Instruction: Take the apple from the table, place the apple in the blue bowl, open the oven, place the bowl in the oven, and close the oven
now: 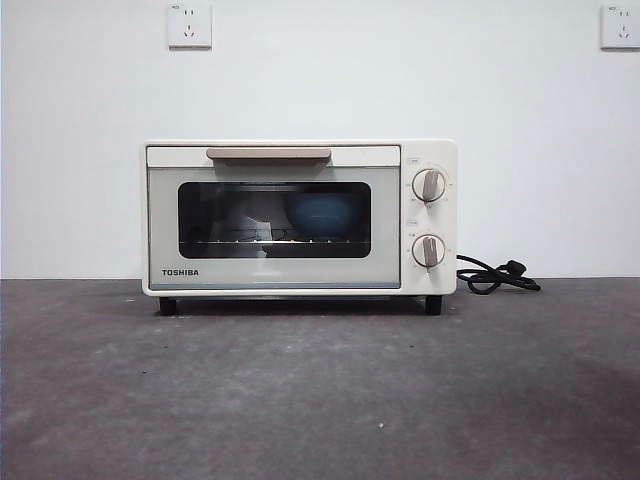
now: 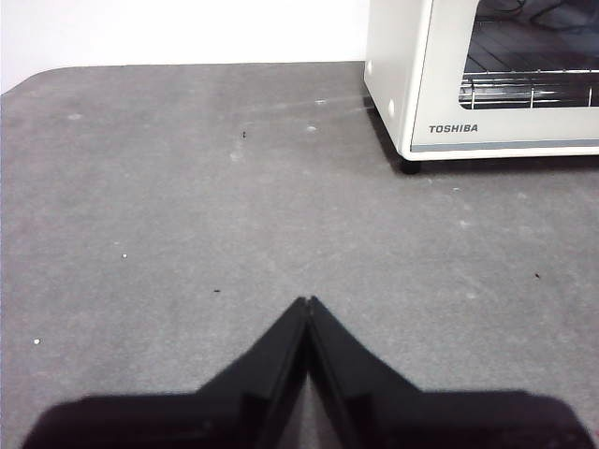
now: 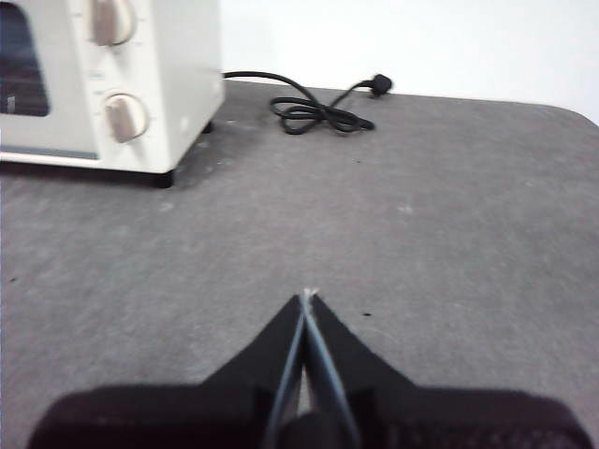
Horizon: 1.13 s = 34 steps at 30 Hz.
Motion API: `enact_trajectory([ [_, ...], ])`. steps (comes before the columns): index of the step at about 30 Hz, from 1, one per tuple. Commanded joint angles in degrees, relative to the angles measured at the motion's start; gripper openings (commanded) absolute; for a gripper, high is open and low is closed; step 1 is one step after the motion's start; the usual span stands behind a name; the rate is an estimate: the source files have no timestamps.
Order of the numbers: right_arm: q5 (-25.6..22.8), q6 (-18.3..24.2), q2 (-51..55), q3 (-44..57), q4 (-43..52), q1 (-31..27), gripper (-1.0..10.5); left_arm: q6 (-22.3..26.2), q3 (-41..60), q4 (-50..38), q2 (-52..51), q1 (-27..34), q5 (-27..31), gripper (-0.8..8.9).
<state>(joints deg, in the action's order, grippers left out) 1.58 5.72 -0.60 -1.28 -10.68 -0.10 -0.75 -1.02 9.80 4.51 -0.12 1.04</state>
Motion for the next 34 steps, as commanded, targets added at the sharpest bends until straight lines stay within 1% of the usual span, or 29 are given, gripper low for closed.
enact_trajectory([
  [1, -0.76, -2.45, 0.17, 0.48, -0.09, -0.24, 0.0, -0.59, 0.59, -0.42, 0.00, 0.15, 0.04, -0.04],
  [5, -1.22, -3.23, 0.17, 0.48, -0.09, -0.24, 0.0, -0.59, 0.59, -0.42, 0.00, 0.15, 0.04, -0.04],
  [34, -1.60, -3.15, 0.11, 0.48, 0.15, -0.24, 0.0, -0.59, 0.59, -0.42, 0.00, 0.15, 0.04, -0.04],
])
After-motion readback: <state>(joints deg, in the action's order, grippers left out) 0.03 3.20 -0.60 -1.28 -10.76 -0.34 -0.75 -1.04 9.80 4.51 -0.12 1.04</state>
